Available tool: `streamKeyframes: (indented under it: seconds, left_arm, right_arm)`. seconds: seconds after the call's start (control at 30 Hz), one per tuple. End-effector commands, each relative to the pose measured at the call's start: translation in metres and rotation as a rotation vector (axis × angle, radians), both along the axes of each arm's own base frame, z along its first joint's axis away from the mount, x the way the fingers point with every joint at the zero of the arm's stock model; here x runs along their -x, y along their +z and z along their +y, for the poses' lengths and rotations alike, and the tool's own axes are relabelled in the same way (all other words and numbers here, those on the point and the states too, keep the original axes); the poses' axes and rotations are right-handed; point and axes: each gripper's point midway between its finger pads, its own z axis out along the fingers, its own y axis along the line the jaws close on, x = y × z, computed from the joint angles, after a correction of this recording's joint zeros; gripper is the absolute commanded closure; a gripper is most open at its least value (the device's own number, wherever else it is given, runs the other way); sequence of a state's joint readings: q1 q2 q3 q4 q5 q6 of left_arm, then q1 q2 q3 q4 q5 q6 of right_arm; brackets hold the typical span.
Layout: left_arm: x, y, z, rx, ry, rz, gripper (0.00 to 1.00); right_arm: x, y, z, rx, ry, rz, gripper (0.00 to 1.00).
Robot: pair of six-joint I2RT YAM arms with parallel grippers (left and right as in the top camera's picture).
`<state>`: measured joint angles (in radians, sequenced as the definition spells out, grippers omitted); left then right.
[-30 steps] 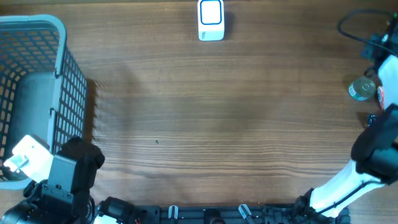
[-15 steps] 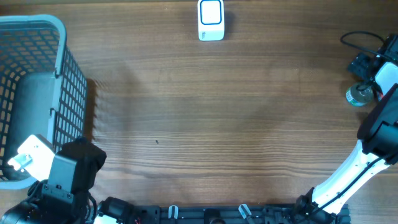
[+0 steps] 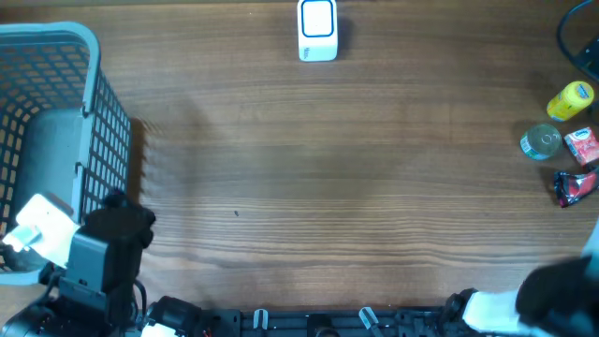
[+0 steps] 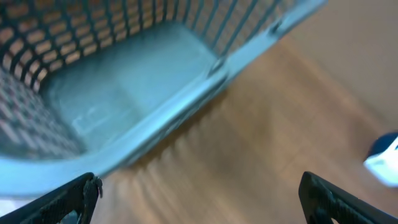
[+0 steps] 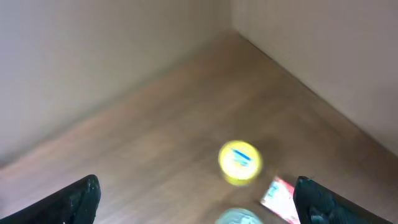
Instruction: Scan the item barcode
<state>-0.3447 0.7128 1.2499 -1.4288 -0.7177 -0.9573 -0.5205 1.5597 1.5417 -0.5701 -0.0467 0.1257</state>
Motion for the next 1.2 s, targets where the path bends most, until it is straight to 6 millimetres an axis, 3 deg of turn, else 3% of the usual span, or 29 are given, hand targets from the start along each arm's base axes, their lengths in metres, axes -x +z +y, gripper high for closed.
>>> streamKeyframes:
  seconds: [0.0,0.1,0.13,0.17,0.23,0.3,0.37,0.43,0.5,0.57,0.7,0.83,0.93,1.03,1.17]
  left_arm:
    - [0.002,0.077,0.035,-0.214,0.128,-0.250,0.00]
    - [0.010,0.157,0.058,-0.415,0.307,-0.433,0.00]
    - [0.008,0.174,0.057,-0.452,0.302,-0.450,0.00]
    - [0.007,0.197,0.054,-0.455,0.288,-0.527,0.00]
    - [0.004,0.237,0.045,-0.475,0.230,-0.665,0.00]
    - [0.012,0.284,0.038,-0.605,0.187,-0.783,0.00]
    - [0.022,0.300,0.040,-0.630,0.219,-0.847,0.00]
    - [0.009,0.286,0.035,-0.682,0.162,-0.736,0.00]
    - [-0.014,0.271,0.014,-0.798,-0.028,-0.630,0.00]
    - [-0.019,0.258,0.005,-0.826,-0.131,-0.594,0.00]
    - [0.011,0.250,0.023,-0.750,-0.066,-0.637,0.00]
    - [0.036,0.223,0.006,-0.756,-0.198,-0.649,0.00]
    - [0.061,0.206,0.013,-0.726,-0.100,-0.685,0.00]
    - [0.059,0.180,-0.006,-0.712,-0.216,-0.706,0.00]
    - [0.068,0.173,-0.009,-0.675,-0.216,-0.758,0.00]
  right_arm:
    - [0.023,0.090,0.068,0.091,0.298,-0.204,0.00]
    - [0.051,0.172,0.096,0.244,0.364,-0.426,0.00]
    - [0.054,0.185,0.101,0.269,0.385,-0.468,0.00]
    - [0.061,0.214,0.115,0.331,0.439,-0.564,0.00]
    - [0.069,0.234,0.128,0.376,0.470,-0.628,0.01]
    - [0.078,0.244,0.144,0.389,0.498,-0.657,0.00]
    - [0.081,0.245,0.172,0.382,0.569,-0.665,0.00]
    - [0.086,0.245,0.206,0.424,0.676,-0.668,0.00]
    - [0.107,0.242,0.248,0.497,0.799,-0.653,0.00]
    - [0.134,0.248,0.259,0.562,0.757,-0.666,0.00]
    - [0.198,0.253,0.251,0.616,0.640,-0.747,0.00]
    - [0.249,0.238,0.245,0.657,0.598,-0.807,0.00]
    - [0.278,0.234,0.236,0.676,0.531,-0.847,0.00]
    - [0.318,0.227,0.227,0.680,0.472,-0.899,0.00]
    - [0.355,0.217,0.212,0.685,0.373,-0.918,0.00]
